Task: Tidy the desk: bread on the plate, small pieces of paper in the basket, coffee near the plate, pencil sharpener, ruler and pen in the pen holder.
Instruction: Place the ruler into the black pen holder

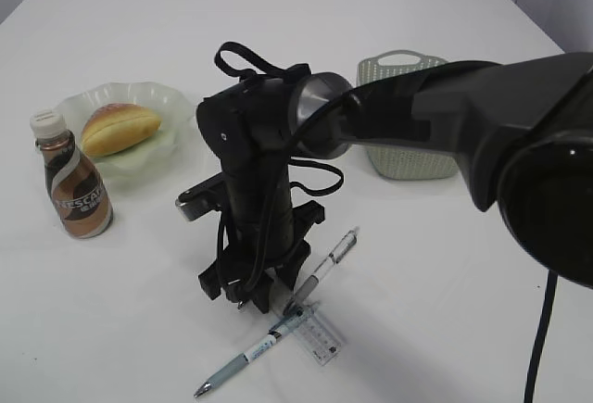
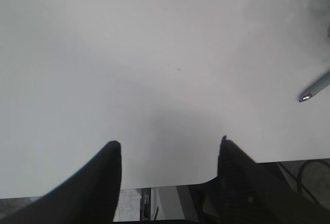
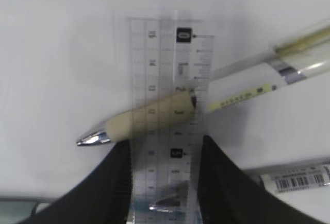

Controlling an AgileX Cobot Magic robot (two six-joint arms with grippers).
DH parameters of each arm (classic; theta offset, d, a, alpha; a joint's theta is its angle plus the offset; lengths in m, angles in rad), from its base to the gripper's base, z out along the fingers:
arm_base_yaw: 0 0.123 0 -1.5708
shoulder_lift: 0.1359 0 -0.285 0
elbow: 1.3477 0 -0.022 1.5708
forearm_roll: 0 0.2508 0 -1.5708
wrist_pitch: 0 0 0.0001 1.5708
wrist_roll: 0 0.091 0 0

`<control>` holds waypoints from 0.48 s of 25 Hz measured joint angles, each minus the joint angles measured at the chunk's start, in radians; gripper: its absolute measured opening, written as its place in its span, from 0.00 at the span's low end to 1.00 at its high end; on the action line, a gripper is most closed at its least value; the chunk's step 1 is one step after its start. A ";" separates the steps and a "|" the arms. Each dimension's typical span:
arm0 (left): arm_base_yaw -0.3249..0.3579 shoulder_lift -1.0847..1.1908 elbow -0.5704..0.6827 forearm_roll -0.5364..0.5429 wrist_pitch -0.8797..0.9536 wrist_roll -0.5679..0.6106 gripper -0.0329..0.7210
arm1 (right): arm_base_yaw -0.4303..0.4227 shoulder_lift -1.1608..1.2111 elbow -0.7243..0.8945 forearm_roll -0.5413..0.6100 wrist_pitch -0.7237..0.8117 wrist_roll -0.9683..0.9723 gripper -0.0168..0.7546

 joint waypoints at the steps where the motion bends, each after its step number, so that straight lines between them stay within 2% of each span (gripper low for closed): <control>1: 0.000 0.000 0.000 0.000 0.000 0.000 0.62 | 0.000 0.002 -0.002 0.000 0.000 0.004 0.37; 12: 0.000 0.000 0.000 0.000 0.000 0.000 0.62 | 0.000 -0.026 -0.039 0.004 0.000 0.045 0.37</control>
